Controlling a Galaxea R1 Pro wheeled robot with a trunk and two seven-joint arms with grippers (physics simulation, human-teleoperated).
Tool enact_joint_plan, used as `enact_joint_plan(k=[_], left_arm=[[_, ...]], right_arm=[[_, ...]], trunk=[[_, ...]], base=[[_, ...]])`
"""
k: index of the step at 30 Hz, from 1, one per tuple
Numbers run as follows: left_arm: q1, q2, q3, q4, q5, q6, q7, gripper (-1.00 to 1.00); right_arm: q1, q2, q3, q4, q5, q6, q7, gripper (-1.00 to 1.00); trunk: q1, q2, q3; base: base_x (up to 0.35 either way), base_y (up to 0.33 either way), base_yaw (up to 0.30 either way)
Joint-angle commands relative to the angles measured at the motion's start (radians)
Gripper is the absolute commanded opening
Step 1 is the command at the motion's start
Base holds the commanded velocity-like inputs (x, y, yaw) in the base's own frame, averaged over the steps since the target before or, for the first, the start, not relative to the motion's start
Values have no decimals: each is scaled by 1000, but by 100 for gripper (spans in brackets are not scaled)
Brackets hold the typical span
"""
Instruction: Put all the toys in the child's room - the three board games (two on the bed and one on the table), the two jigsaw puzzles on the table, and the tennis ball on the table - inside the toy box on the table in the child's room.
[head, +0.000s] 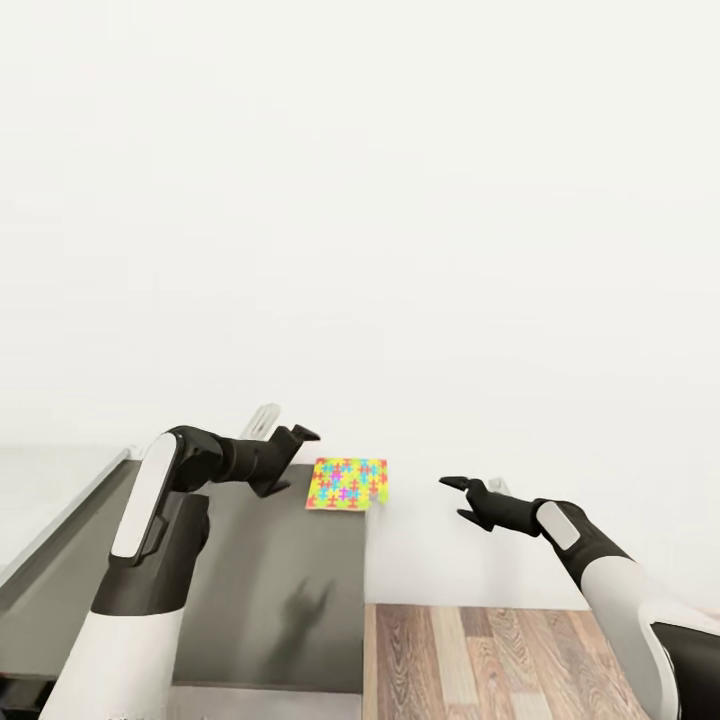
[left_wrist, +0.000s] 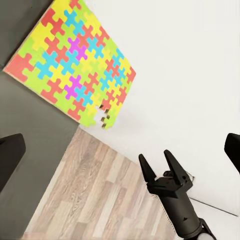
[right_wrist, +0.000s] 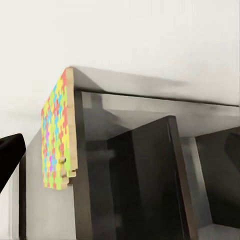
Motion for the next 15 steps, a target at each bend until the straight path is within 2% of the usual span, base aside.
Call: enact_joint_plan(k=[1, 8, 15], left_arm=[[-2, 0, 1, 0, 6, 7, 13, 100], [-4, 1, 1, 2, 4, 3, 21, 100], [-25, 0, 4, 14, 4, -1, 20, 100]], right_arm=[[-1, -2, -7, -1, 1, 8, 2, 100], [-1, -6, -7, -5, 1, 15, 5, 100], [-1, -9, -9, -6, 1, 17, 7, 100]], trunk=[[4, -8, -4], [31, -57, -20], [58, -106, -41]], base=[[0, 0, 245], [0, 0, 237], [0, 0, 63]])
